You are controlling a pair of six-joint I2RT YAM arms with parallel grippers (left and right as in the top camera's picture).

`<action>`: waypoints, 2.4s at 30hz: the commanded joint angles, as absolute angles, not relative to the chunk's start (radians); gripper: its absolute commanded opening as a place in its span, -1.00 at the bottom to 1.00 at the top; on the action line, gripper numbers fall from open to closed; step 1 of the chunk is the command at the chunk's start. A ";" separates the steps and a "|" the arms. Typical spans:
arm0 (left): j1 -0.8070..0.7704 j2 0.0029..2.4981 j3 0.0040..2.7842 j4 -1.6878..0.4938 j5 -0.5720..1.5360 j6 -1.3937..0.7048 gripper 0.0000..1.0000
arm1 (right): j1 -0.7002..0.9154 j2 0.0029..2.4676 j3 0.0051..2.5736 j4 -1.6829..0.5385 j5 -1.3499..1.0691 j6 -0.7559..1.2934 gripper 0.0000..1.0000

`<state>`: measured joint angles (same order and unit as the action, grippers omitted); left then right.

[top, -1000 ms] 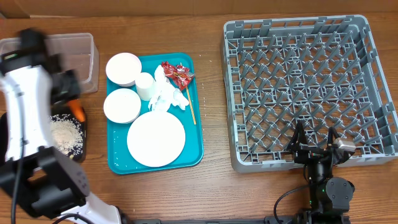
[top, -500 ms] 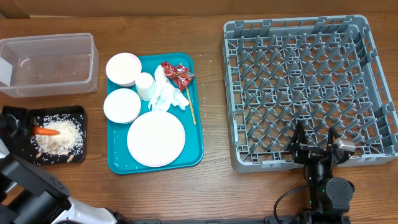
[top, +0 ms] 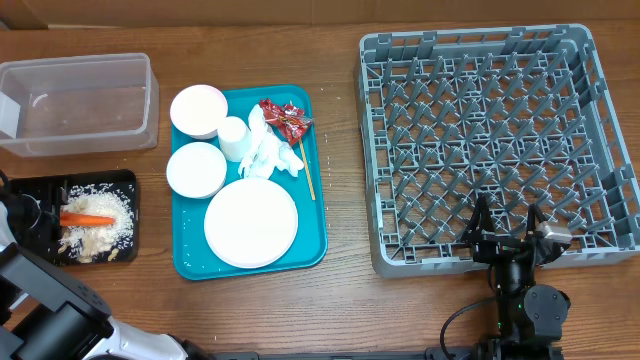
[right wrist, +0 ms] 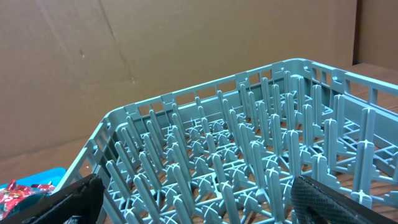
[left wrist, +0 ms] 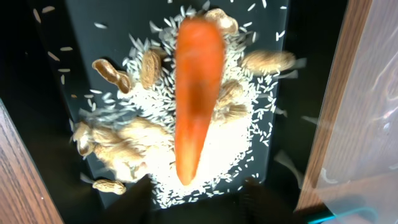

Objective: Sort waste into correct bins and load items into the dishwasher rack
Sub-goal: 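Open the left gripper to drop the carrot onto the black tray, then move the left gripper back over the teal tray toward the white tissue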

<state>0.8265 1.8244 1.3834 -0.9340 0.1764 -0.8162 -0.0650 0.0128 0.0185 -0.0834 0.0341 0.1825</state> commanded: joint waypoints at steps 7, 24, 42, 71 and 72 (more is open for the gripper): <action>0.831 1.826 1.414 -0.962 0.239 -0.780 0.14 | -0.070 0.003 0.008 -0.080 0.043 0.178 1.00; 0.781 1.684 1.679 -1.123 0.643 -0.416 0.66 | -0.070 0.003 0.008 -0.080 0.044 0.178 1.00; 0.235 1.660 1.651 -1.261 0.576 0.060 1.00 | -0.070 0.003 0.008 -0.080 0.043 0.178 1.00; 0.203 1.909 1.650 -1.227 -0.085 -0.533 1.00 | -0.070 0.003 0.008 -0.080 0.044 0.178 1.00; 0.204 1.917 1.650 -1.217 -0.082 -0.519 1.00 | -0.070 0.003 0.008 -0.080 0.043 0.178 1.00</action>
